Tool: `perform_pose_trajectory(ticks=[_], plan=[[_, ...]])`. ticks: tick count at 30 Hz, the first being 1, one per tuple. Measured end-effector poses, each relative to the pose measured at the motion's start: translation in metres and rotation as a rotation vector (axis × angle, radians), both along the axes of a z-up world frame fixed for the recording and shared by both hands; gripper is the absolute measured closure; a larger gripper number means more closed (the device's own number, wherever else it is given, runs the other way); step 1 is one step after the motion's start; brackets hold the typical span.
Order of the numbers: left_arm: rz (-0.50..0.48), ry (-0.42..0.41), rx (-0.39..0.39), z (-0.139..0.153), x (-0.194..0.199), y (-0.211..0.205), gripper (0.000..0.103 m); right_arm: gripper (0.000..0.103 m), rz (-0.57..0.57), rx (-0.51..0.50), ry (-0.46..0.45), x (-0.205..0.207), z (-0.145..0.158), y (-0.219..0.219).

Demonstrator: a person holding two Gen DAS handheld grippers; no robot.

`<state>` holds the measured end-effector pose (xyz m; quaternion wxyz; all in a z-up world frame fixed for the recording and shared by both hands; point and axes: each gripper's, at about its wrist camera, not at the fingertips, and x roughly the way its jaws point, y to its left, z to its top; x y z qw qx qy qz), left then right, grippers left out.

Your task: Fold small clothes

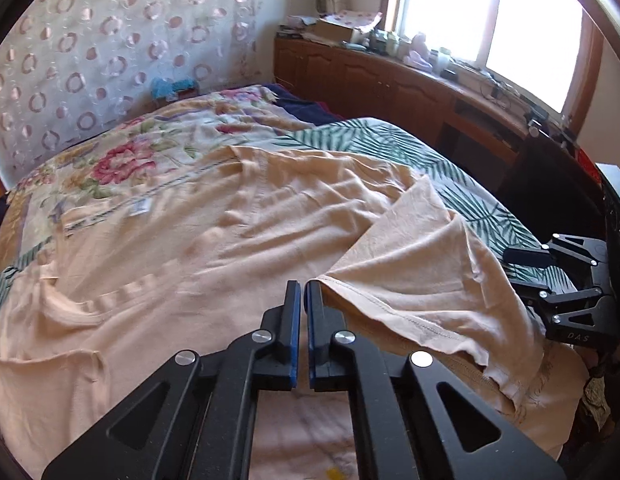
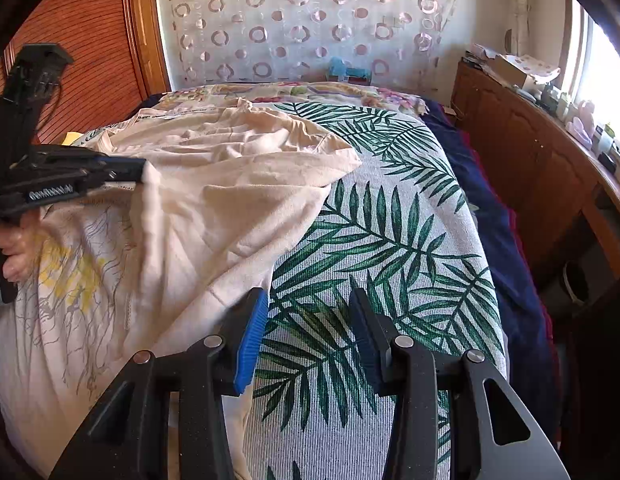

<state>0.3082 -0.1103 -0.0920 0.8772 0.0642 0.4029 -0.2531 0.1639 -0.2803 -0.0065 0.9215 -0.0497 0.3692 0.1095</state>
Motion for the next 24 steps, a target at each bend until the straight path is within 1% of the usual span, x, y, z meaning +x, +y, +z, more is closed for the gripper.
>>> perform_pose_trajectory(ticks=[4,5,7,8,9,10,11,13,14,15,16,19,22,24], plan=[[0.026,0.005,0.025,-0.001,0.003,0.011,0.098,0.059,0.001,-0.001,0.0,0.0,0.0,0.0],[0.026,0.016,0.028,-0.001,0.004,0.011,0.095,0.059,0.001,-0.001,0.0,0.0,0.0,0.0],[0.032,0.011,0.043,-0.001,0.004,0.011,0.08,0.059,0.001,-0.001,0.0,0.0,0.0,0.0],[0.036,0.0,0.049,0.0,0.002,0.012,0.077,0.059,0.001,-0.002,0.0,0.0,0.0,0.0],[0.039,-0.009,0.049,0.002,0.0,0.013,0.068,0.059,0.002,-0.001,0.0,0.001,0.0,0.0],[0.043,-0.022,0.047,0.005,-0.003,0.015,0.056,0.059,0.002,-0.001,0.0,0.0,0.0,0.0],[0.044,-0.03,0.04,0.007,-0.006,0.017,0.051,0.059,0.002,-0.001,0.0,0.0,0.0,0.0],[0.051,-0.05,0.02,0.014,-0.013,0.024,0.03,0.059,0.003,-0.001,0.0,0.0,0.0,0.0],[0.055,-0.056,0.006,0.017,-0.017,0.03,0.025,0.059,0.003,-0.001,-0.001,0.0,0.0,0.0],[0.062,-0.061,-0.005,0.019,-0.021,0.035,0.022,0.059,0.003,-0.001,0.0,0.001,0.0,0.0],[0.074,-0.061,-0.011,0.02,-0.025,0.041,0.022,0.059,0.003,-0.001,0.0,0.001,0.0,0.0],[0.139,-0.019,-0.005,0.016,-0.034,0.065,0.022,0.059,0.004,-0.001,0.0,0.001,0.0,0.0],[0.201,-0.009,-0.007,0.01,-0.05,0.094,0.022,0.058,0.005,-0.002,0.0,0.0,0.0,0.0],[0.24,-0.01,0.006,0.008,-0.059,0.111,0.022,0.057,0.009,-0.002,0.0,0.0,0.001,-0.001]])
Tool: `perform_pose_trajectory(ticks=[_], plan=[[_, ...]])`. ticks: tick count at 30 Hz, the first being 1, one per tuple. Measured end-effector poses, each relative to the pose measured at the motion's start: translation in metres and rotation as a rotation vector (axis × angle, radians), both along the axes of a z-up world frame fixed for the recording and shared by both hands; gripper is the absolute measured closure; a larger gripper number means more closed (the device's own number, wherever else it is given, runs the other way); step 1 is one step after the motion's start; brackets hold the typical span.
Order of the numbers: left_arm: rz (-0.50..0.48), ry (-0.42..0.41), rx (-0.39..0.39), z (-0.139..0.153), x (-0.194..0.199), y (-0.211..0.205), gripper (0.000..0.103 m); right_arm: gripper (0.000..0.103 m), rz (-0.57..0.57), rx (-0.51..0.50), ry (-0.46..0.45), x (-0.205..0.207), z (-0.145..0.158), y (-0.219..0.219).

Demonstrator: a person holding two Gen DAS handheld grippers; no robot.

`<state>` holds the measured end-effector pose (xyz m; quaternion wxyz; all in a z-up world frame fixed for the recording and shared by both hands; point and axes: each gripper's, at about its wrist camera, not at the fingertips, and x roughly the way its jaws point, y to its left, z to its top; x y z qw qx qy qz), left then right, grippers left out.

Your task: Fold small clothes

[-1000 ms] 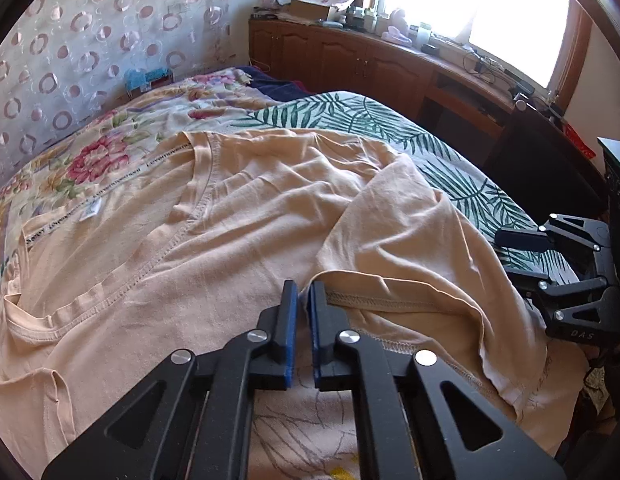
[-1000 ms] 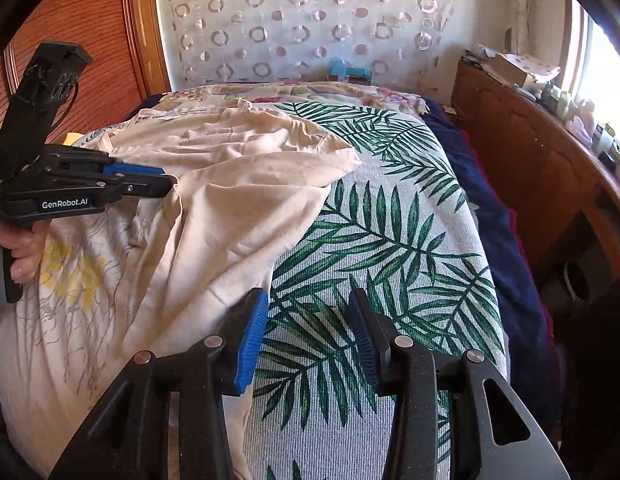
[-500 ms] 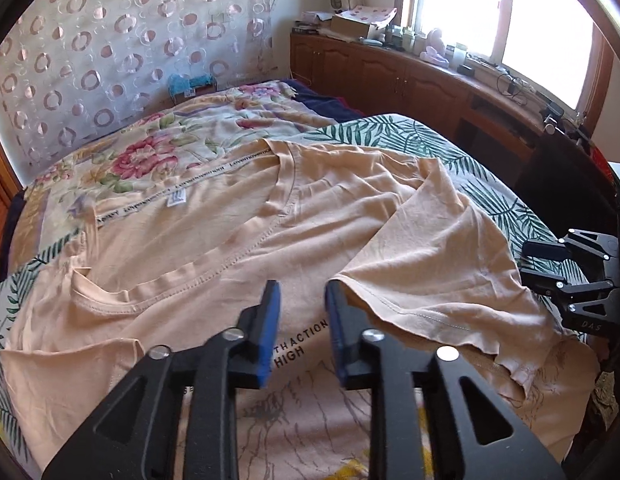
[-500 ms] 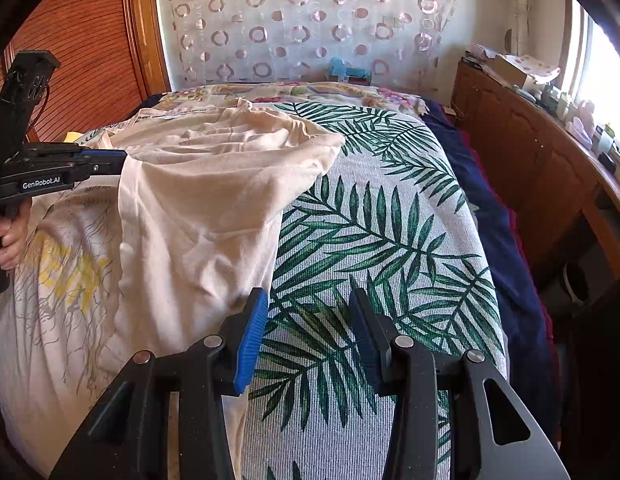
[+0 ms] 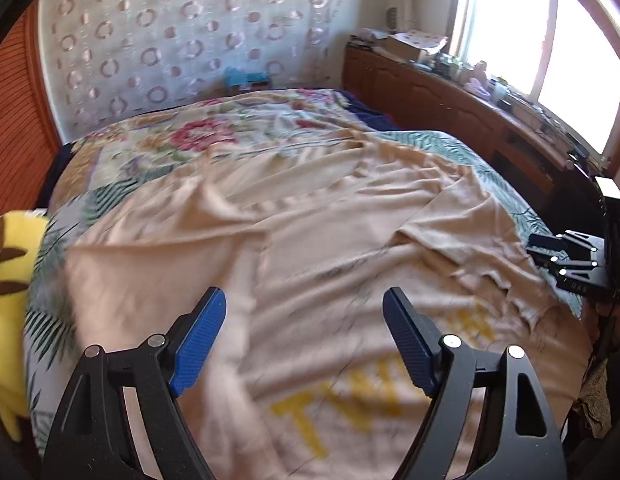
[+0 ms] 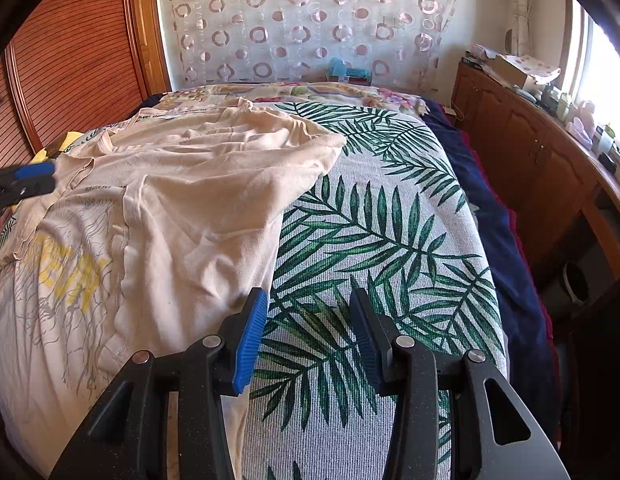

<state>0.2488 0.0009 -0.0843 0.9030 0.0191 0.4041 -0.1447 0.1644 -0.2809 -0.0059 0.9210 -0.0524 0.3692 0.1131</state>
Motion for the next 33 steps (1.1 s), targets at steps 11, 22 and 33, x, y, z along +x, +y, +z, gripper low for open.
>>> perform_pose_trajectory(ticks=[11,22,33], plan=[[0.187,-0.023,0.029,0.003,-0.012,0.084,0.028,0.043,0.033,-0.02,0.018,0.006,0.003,0.0],[0.274,0.043,0.036,-0.025,0.033,0.127,0.03,0.043,0.021,0.049,-0.001,0.053,0.033,-0.006],[0.293,0.085,0.053,-0.043,0.056,0.136,0.029,0.043,-0.001,0.006,0.04,0.117,0.021,0.015]])
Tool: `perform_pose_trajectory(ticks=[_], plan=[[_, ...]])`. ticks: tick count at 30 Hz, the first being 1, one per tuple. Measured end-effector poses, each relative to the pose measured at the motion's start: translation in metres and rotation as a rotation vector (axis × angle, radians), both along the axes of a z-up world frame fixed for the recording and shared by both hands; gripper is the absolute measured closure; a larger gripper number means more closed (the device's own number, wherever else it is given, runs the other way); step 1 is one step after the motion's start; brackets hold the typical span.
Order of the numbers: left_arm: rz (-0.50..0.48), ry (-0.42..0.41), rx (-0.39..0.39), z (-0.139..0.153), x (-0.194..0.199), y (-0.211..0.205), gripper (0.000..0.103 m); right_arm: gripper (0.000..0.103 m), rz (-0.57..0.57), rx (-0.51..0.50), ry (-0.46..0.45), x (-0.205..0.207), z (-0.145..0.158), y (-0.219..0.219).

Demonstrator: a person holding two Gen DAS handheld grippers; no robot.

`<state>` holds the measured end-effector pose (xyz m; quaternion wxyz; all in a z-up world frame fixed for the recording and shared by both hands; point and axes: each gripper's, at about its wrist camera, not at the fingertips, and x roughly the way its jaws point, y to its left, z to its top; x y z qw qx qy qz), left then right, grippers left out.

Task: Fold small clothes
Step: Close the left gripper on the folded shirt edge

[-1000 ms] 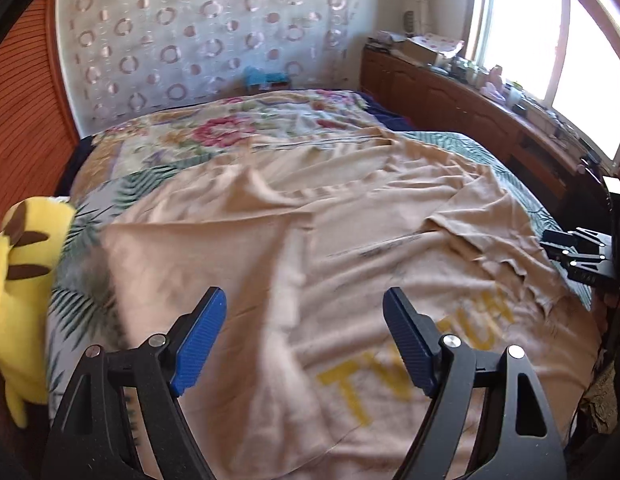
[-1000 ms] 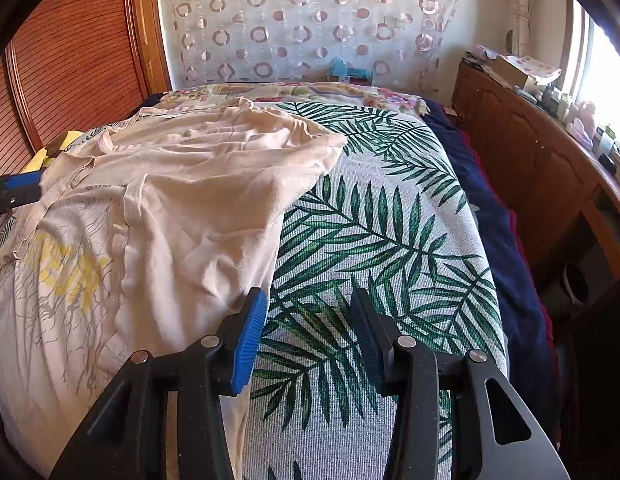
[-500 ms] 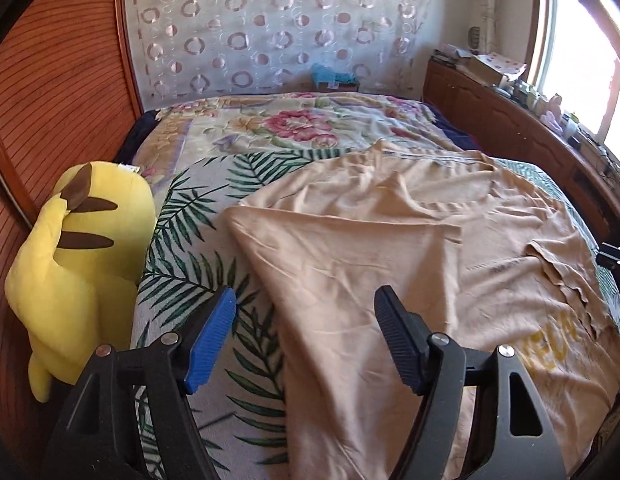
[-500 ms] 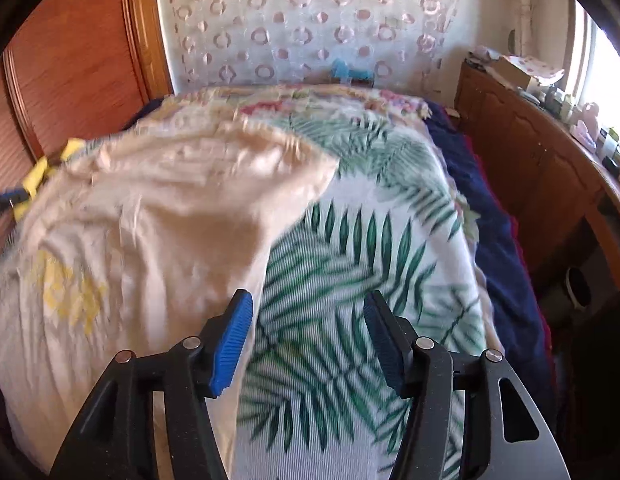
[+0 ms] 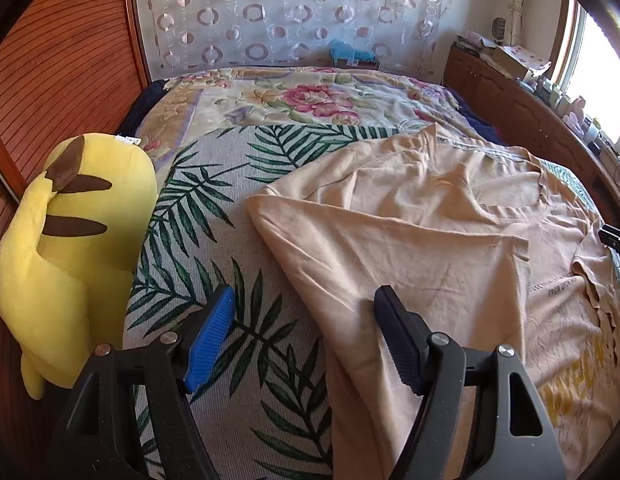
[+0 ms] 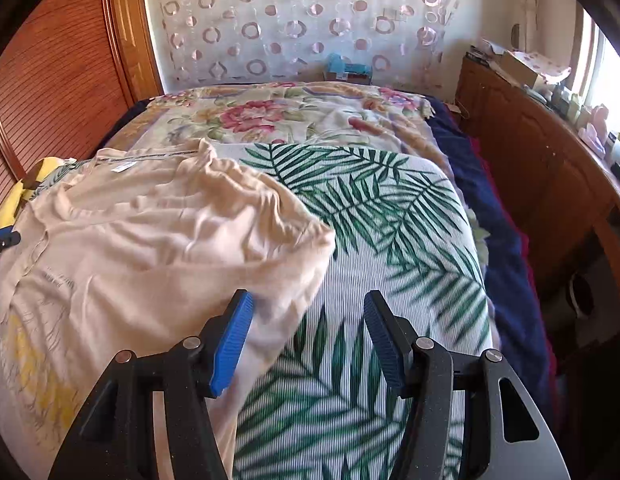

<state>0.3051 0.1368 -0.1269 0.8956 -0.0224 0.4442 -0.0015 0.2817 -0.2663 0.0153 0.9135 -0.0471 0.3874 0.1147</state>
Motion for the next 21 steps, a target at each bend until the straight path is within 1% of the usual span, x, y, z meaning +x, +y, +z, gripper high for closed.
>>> perform_pose_trajectory(ticks=[1,3,8,11,12,13,14,15,16,18,19,20,21], plan=[[-0.008,-0.005,0.015,-0.001,0.0,-0.002,0.029,0.043,0.004,0.0,0.004,0.005,-0.001,0.001],[-0.015,-0.015,0.021,-0.001,0.0,-0.003,0.029,0.043,0.011,0.001,0.006,0.009,-0.003,0.003],[-0.027,-0.006,0.008,0.0,0.003,0.0,0.028,0.042,0.026,-0.008,-0.019,0.015,-0.007,0.007],[-0.028,-0.003,0.004,0.001,0.007,0.002,0.028,0.041,0.035,-0.009,-0.016,0.017,-0.008,0.006],[-0.024,-0.005,0.002,0.001,0.009,0.003,0.032,0.041,0.042,-0.01,-0.012,0.018,-0.008,0.006],[-0.019,-0.011,-0.002,0.002,0.011,0.004,0.04,0.041,0.048,-0.009,-0.008,0.018,-0.007,0.006],[-0.015,-0.015,-0.005,0.002,0.013,0.003,0.043,0.041,0.053,-0.008,-0.005,0.021,-0.006,0.006],[-0.014,-0.016,-0.005,0.003,0.014,0.003,0.048,0.041,0.057,-0.007,-0.002,0.022,-0.006,0.006],[-0.02,-0.017,-0.007,0.003,0.015,0.002,0.057,0.041,0.063,-0.004,0.003,0.025,-0.006,0.006],[-0.036,-0.023,-0.017,0.004,0.017,0.0,0.066,0.041,0.078,0.001,0.007,0.027,-0.006,0.008],[-0.039,-0.022,-0.019,0.004,0.017,-0.001,0.07,0.045,0.085,0.005,0.007,0.028,-0.005,0.009],[-0.045,-0.021,-0.022,0.004,0.017,-0.002,0.072,0.053,0.099,0.009,0.004,0.029,-0.005,0.011],[-0.051,-0.019,-0.027,0.004,0.018,-0.003,0.079,0.058,0.111,0.014,0.006,0.029,-0.005,0.013]])
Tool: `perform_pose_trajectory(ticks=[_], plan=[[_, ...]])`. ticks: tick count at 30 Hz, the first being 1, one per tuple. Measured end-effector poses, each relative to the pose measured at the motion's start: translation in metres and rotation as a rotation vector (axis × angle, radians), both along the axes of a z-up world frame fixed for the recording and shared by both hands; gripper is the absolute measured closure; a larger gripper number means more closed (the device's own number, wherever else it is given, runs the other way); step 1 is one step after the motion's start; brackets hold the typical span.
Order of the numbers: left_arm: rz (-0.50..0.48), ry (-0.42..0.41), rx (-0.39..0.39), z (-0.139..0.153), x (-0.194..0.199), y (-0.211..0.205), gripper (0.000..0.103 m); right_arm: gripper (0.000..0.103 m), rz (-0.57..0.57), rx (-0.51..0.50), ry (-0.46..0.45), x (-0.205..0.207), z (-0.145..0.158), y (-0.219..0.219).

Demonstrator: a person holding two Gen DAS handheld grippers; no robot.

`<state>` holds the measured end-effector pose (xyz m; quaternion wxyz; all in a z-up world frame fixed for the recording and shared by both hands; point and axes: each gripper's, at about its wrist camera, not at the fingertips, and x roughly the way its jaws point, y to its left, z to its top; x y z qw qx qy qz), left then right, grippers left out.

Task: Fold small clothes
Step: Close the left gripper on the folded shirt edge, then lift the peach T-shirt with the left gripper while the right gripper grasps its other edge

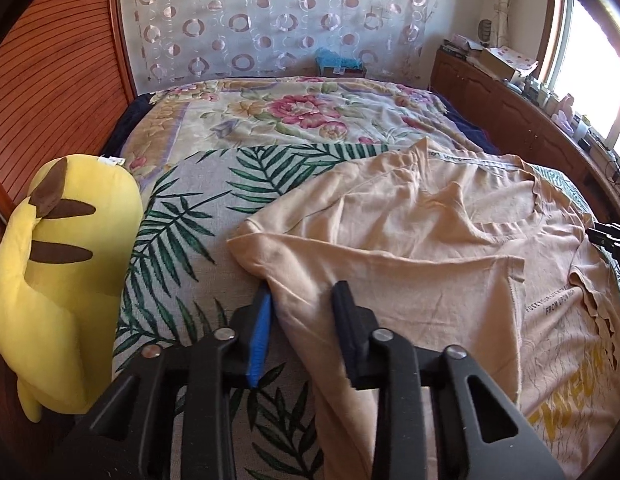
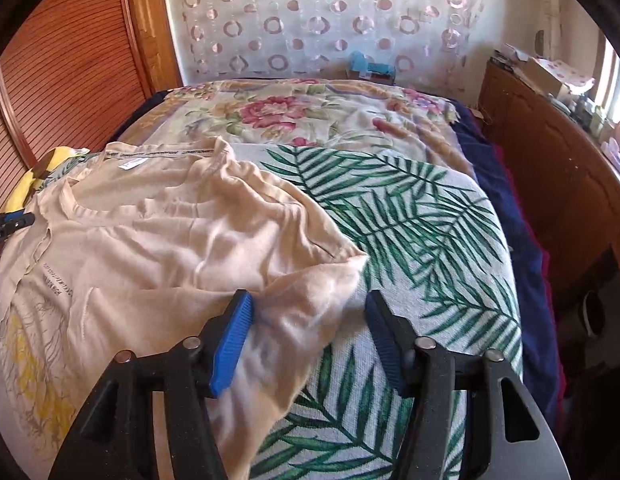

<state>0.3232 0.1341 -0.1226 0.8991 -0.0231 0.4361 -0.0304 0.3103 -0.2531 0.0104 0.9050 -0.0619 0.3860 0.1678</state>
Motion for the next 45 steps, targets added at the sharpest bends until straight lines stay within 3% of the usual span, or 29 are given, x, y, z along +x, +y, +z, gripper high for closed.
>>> perform_pose_trajectory(ticks=[1,2,5,9,15,25,38,40,45], plan=[[-0.005,0.003,-0.006,0.0,0.0,-0.001,0.089,0.07,0.014,0.005,0.005,0.001,0.0,0.003],[-0.011,0.006,-0.016,0.002,0.0,-0.002,0.091,0.083,0.033,0.01,0.01,0.0,0.0,0.006],[-0.011,-0.002,-0.004,0.006,-0.002,-0.007,0.094,0.094,0.074,0.009,0.016,-0.002,0.0,0.015],[-0.013,-0.054,-0.01,0.026,-0.016,-0.011,0.094,0.095,0.083,0.048,-0.007,-0.009,0.008,0.013],[-0.038,-0.156,-0.018,0.068,-0.054,-0.019,0.095,0.095,0.069,0.115,-0.112,-0.044,0.042,0.003],[-0.079,-0.306,-0.025,0.11,-0.145,-0.033,0.095,0.095,0.098,0.143,-0.256,-0.14,0.074,-0.014],[-0.065,-0.377,-0.047,0.116,-0.26,-0.019,0.095,0.095,0.087,0.133,-0.316,-0.282,0.072,-0.055],[-0.061,-0.353,-0.072,0.109,-0.279,-0.015,0.095,0.095,0.085,0.147,-0.297,-0.304,0.067,-0.062],[-0.049,-0.302,-0.033,0.084,-0.308,-0.011,0.095,0.095,0.08,0.11,-0.23,-0.339,0.046,-0.066]])
